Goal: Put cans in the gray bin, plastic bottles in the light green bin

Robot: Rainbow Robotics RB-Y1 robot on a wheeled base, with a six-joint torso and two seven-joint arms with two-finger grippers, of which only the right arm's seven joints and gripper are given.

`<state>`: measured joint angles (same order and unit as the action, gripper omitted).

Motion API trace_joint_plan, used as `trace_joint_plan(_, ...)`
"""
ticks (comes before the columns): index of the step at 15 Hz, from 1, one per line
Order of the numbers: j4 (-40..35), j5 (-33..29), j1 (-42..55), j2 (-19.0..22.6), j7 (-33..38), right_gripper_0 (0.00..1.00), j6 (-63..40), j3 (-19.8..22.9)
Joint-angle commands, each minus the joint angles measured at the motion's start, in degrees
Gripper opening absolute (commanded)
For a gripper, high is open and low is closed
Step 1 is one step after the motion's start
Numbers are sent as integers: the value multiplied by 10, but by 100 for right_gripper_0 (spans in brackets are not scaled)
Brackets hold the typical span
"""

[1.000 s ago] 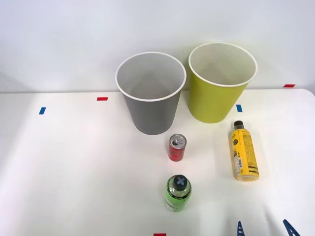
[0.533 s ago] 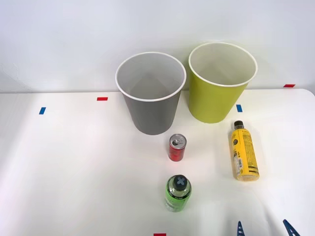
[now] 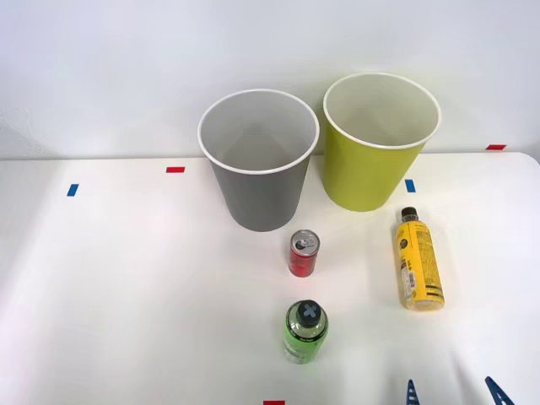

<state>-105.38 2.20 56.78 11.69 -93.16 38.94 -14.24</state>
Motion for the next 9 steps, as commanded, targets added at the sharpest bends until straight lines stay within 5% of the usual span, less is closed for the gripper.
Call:
trace_joint_plan(1,0,0,0,0,0,100,0,0)
trace_joint_plan(9,0,0,0,0,0,100,0,0)
